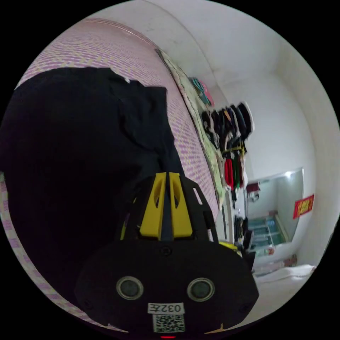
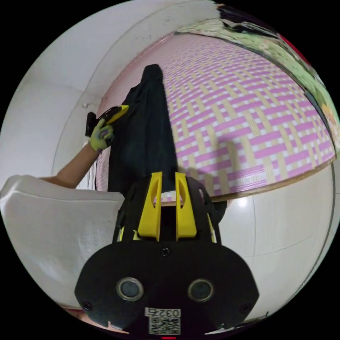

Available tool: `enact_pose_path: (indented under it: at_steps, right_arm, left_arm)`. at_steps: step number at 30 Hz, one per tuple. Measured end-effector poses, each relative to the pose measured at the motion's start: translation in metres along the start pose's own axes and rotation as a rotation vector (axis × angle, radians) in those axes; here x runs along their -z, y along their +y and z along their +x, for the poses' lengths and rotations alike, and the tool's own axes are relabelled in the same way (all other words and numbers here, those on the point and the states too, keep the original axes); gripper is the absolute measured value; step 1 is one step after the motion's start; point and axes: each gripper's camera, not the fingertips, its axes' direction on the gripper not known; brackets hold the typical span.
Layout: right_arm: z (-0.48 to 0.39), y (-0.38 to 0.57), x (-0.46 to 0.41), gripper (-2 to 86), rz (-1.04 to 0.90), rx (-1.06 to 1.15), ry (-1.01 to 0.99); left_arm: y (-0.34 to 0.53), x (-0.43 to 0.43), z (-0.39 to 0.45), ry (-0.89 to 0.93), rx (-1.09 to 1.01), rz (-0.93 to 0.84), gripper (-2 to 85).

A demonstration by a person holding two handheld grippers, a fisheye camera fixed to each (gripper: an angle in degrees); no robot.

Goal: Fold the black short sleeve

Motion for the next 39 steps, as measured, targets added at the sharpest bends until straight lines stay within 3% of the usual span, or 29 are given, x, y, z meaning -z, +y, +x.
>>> enact_pose_path:
  at_steps: [4,10,15,22,24,27,32,39]
  right_arm:
    - [0.051,0.001,-0.04,8.0,-0.073,-0.088,-0.11]
    - [0.067,0.015,-0.086,2.5,-0.145,-0.061,-0.154]
    - [0.063,0.056,-0.072,-0.1,-0.039,-0.064,-0.143]
    - [0.096,0.094,-0.154,4.5,-0.319,-0.128,-0.088]
    - [0.095,0.089,-0.149,6.2,-0.303,-0.1,-0.044]
    - [0.106,0.058,-0.136,6.6,-0.219,-0.045,-0.057]
    - [0.135,-0.074,-0.161,6.4,-0.138,0.091,-0.167]
    - [0.117,-0.254,-0.237,4.9,-0.136,0.216,-0.219]
  left_arm:
    - [0.029,-0.073,0.06,-0.01,-0.119,-0.197,-1.2]
    - [0.028,-0.114,0.101,-0.016,-0.146,-0.272,-0.9]
    - [0.03,-0.124,0.13,-0.013,-0.213,-0.324,-0.9]
    - [0.036,-0.126,0.171,0.008,-0.249,-0.355,-0.9]
    - [0.036,-0.121,0.183,0.037,-0.259,-0.356,-0.9]
    - [0.04,-0.123,0.207,0.082,-0.279,-0.388,-0.9]
    - [0.059,-0.137,0.23,0.082,-0.187,-0.421,-0.9]
    - [0.074,-0.116,0.236,0.033,-0.023,-0.316,-0.9]
